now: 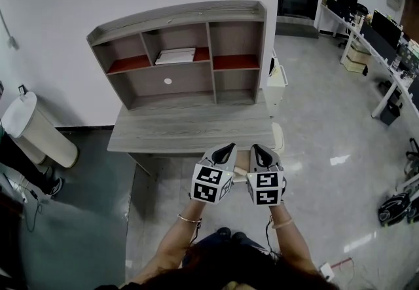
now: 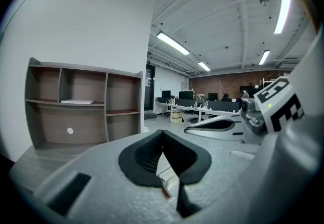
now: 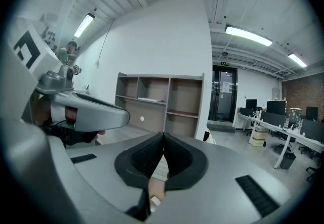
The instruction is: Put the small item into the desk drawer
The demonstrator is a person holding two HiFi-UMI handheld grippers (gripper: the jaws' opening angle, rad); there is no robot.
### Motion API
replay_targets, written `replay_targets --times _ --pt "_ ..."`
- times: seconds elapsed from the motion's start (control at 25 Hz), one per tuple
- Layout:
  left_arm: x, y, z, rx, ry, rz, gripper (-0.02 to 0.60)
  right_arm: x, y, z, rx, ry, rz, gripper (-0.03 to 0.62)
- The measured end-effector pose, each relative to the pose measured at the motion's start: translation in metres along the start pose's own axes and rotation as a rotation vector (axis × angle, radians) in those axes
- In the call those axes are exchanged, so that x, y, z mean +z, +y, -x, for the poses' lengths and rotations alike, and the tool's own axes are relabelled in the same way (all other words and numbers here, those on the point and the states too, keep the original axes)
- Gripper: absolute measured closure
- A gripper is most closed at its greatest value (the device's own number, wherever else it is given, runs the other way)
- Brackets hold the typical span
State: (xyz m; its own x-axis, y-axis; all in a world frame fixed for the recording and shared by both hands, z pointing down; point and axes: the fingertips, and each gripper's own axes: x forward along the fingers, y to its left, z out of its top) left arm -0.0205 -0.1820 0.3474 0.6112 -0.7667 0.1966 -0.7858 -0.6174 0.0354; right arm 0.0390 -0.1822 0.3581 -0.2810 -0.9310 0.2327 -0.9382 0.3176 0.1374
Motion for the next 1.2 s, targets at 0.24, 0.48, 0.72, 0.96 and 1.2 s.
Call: replay_targets --times 0.24,0.48,0.72,0.96,1.2 --pt "0.022 -0.006 0.000 -0.018 -0.030 -0.012 0.566 0.024 -0.006 0.006 -0.010 -0.042 0.008 0.592" --pt "0.037 -0.007 -0.001 -0.017 -0.055 -0.013 0.566 0.040 -0.012 0.013 -0.015 -0.074 0.012 0.592" --pt "0.045 -0.013 -0.001 -0.018 -0.066 -0.020 0.566 0.043 -0.020 0.018 -0.025 -0.091 -0.004 0.592" --pt "0.045 -0.017 0.001 -0.005 -0.071 0.002 0.566 0.047 -0.027 0.025 -0.030 -0.106 -0.008 0.592" --pt "0.046 -0.021 0.005 0.000 -0.076 0.007 0.566 0.045 -0.030 0.031 -0.037 -0.103 0.000 0.592"
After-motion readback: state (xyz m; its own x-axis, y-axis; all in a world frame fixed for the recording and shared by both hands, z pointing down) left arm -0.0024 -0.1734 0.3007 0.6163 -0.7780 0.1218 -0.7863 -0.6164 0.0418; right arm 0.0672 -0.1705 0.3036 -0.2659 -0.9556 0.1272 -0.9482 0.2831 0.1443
